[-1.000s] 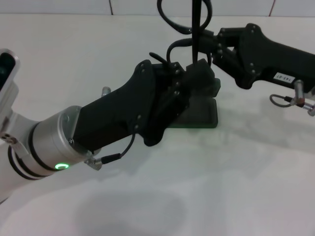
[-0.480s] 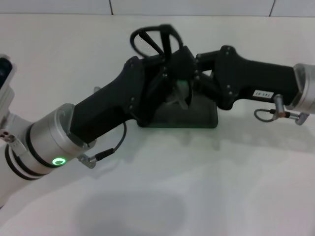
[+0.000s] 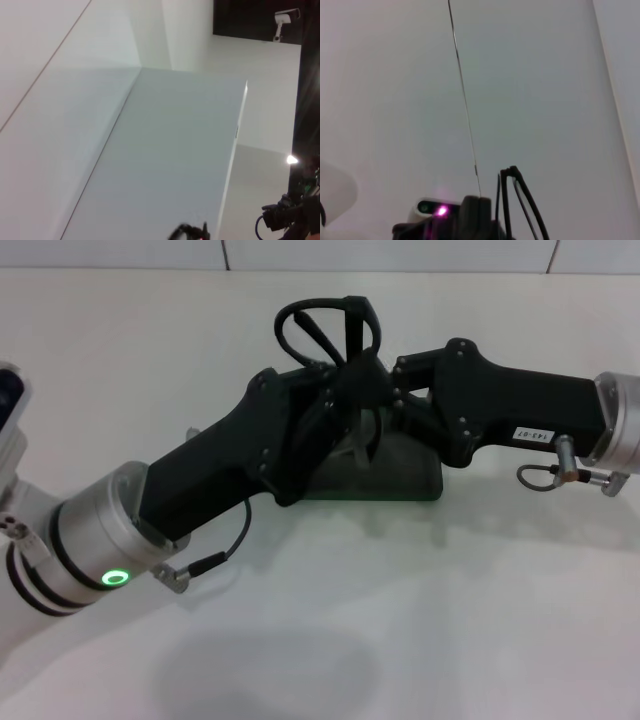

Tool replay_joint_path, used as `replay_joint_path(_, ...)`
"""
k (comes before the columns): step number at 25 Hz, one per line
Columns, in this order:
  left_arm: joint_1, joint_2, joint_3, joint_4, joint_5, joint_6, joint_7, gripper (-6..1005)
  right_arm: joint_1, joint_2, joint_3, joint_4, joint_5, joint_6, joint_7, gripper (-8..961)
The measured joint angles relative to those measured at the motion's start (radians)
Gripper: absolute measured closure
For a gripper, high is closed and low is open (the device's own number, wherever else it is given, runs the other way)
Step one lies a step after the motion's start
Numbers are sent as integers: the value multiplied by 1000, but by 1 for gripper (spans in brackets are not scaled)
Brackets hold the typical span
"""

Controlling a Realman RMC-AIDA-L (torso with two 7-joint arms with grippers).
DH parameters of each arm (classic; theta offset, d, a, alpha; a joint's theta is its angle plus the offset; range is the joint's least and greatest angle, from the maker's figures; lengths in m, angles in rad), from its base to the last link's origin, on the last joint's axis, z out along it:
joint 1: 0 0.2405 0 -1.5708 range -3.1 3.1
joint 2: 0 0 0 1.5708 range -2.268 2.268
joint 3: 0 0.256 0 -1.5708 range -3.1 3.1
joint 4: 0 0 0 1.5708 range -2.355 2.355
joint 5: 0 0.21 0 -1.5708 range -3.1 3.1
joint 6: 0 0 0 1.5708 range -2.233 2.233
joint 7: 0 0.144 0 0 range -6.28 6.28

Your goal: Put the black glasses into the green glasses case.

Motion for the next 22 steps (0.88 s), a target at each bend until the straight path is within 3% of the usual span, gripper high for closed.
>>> replay_joint_path(9, 44, 9, 0, 0, 16, 10, 5, 985, -19, -14, 2, -84, -12, 71, 58, 918)
replay_joint_path(12, 79, 29, -1, 0, 30, 12, 13, 985, -26, -29, 2, -191, -83, 124, 144, 917)
replay_joint_path(15, 96, 63, -5, 0, 107, 20, 25, 985, -14, -51, 2, -350, -244, 192, 330, 917)
replay_joint_path(18, 105, 96, -6, 0, 206, 40, 39, 985, 27, -58, 1, -508, -475, 227, 539, 917)
replay_joint_path(20, 117, 102, -7, 0, 229, 51, 59, 985, 78, -48, 1, -598, -665, 228, 687, 916)
replay_joint_path(22, 132, 102, -7, -3, 235, 55, 81, 985, 132, -21, -3, -643, -844, 226, 787, 916)
